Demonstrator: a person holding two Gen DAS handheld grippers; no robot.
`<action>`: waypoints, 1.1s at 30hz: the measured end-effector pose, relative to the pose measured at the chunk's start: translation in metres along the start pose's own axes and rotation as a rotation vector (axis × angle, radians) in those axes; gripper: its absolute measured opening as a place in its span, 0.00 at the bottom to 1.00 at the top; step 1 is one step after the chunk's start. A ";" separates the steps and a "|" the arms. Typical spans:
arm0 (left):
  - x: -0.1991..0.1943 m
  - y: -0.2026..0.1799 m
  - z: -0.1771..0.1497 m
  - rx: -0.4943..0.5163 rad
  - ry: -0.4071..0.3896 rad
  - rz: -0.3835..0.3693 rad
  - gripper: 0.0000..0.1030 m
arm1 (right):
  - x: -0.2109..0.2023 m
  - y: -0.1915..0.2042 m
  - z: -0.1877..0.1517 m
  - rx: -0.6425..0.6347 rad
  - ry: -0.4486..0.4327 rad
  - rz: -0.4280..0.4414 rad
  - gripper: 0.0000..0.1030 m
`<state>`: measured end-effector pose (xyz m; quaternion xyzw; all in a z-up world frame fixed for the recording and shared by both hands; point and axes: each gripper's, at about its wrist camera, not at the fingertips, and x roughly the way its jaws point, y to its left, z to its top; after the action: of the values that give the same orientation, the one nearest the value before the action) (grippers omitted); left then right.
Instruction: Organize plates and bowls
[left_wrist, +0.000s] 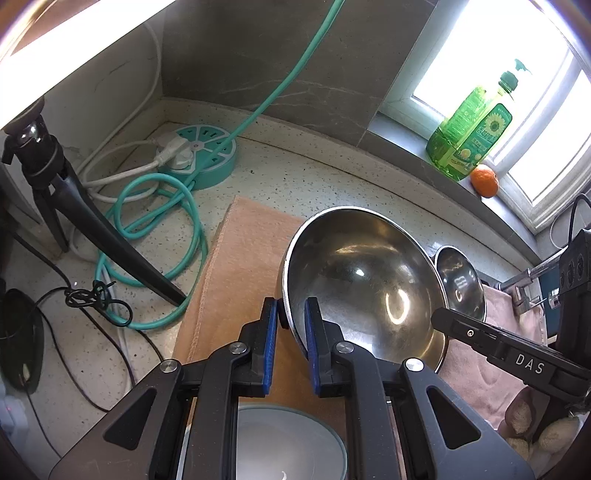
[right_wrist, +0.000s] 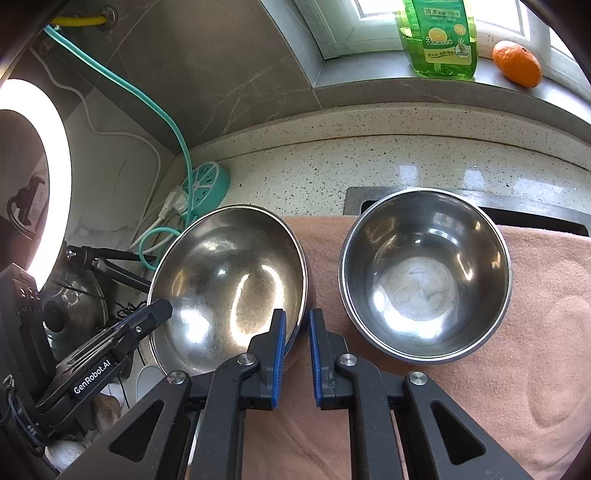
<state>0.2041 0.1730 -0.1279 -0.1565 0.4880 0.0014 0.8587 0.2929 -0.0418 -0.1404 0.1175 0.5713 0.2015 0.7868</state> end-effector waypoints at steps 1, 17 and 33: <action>-0.002 -0.001 -0.001 0.004 -0.002 0.000 0.13 | -0.002 -0.001 -0.001 0.002 0.000 0.002 0.11; -0.022 -0.017 -0.018 0.021 -0.018 -0.028 0.13 | -0.035 -0.003 -0.025 -0.005 -0.028 -0.005 0.11; -0.054 -0.035 -0.047 0.033 -0.038 -0.059 0.13 | -0.075 -0.005 -0.061 -0.009 -0.050 -0.008 0.11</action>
<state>0.1416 0.1354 -0.0952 -0.1567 0.4669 -0.0288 0.8698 0.2165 -0.0832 -0.0979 0.1170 0.5509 0.1979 0.8023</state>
